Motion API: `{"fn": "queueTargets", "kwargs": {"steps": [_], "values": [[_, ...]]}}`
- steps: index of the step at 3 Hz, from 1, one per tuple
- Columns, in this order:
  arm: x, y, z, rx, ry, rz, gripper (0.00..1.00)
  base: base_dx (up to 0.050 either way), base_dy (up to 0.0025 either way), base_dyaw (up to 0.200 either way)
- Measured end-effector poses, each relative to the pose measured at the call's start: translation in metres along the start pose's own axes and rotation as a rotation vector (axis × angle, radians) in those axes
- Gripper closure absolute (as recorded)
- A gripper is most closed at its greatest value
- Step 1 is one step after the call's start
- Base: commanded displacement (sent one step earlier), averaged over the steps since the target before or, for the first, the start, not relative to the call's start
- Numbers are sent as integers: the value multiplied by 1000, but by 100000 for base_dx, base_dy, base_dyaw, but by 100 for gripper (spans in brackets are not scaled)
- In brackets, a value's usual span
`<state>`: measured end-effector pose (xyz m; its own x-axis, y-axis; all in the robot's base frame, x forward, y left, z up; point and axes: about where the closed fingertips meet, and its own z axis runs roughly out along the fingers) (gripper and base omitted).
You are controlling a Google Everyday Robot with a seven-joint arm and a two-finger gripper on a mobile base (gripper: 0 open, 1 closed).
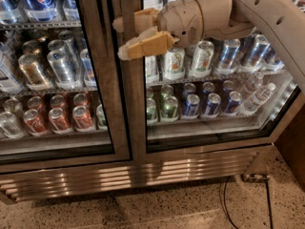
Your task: Open right fridge door
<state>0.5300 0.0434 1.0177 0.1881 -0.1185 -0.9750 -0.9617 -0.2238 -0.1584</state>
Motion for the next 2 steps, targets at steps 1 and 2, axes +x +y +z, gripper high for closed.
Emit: {"fn": "queueTargets", "kwargs": {"steps": [1, 2], "values": [[0, 0, 0, 0, 0, 0, 65, 0, 0, 0], [0, 0, 0, 0, 0, 0, 88, 0, 0, 0]]}}
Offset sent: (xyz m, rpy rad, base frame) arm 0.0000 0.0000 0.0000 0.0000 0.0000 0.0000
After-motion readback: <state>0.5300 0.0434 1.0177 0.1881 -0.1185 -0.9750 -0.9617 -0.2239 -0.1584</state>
